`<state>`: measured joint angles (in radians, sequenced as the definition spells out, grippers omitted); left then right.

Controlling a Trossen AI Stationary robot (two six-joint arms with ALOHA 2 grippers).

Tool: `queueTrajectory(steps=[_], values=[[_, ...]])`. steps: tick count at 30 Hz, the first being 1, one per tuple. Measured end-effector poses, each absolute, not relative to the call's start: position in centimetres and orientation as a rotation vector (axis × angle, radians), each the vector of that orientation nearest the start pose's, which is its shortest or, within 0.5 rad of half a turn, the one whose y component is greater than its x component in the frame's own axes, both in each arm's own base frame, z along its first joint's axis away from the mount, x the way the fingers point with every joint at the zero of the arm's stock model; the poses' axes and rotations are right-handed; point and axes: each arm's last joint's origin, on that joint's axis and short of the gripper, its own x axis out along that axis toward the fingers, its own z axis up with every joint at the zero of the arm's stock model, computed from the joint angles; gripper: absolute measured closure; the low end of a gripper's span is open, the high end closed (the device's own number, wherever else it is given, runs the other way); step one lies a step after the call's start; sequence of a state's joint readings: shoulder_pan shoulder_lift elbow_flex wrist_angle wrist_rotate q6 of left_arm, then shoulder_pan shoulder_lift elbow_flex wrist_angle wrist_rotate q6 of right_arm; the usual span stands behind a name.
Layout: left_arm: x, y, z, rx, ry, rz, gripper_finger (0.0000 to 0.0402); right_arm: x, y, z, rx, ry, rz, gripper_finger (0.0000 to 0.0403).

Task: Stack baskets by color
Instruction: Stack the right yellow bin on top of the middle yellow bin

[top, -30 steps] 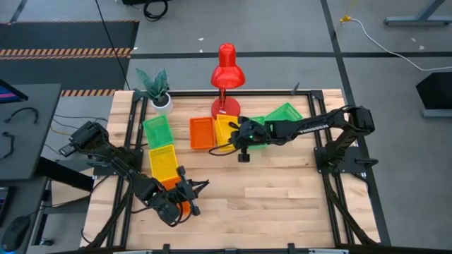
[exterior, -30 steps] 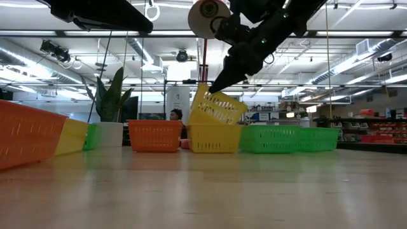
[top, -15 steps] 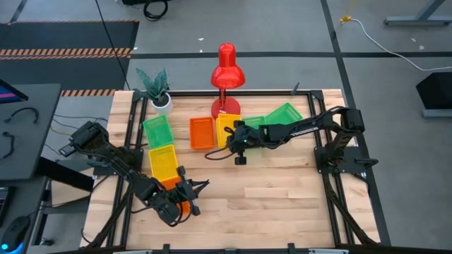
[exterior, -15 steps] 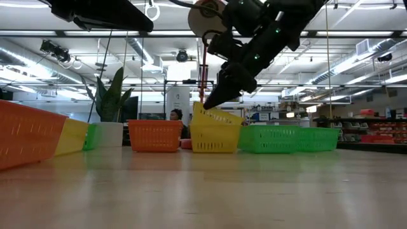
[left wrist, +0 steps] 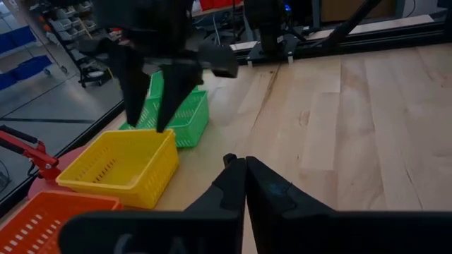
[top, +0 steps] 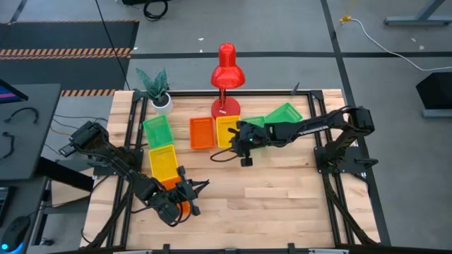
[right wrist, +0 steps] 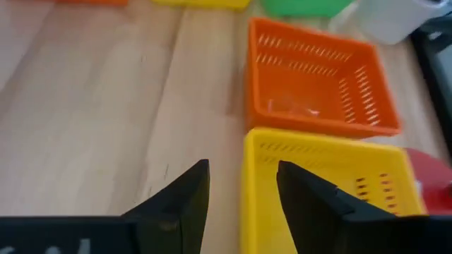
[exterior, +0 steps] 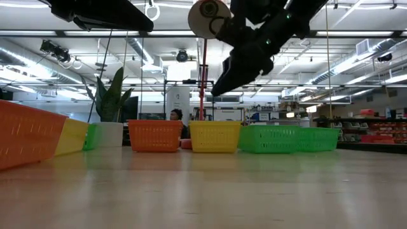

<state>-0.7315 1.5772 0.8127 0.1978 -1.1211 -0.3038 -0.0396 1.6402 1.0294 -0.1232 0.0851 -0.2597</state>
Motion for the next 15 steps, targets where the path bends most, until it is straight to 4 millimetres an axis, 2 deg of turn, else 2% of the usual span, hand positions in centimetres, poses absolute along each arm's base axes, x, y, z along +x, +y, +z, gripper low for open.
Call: queueTrajectory(steps=[10,15], values=[[24.7,-18.6,19.9,0.147,0.27,0.424,0.0394,34.1,-3.1,17.1,-0.255,0.836,-0.058,0.024],[25.3,-17.6,20.1,0.023,0.219,0.516,0.0392,35.1,-3.4,15.5,-0.284,0.832,-0.058,0.0267]])
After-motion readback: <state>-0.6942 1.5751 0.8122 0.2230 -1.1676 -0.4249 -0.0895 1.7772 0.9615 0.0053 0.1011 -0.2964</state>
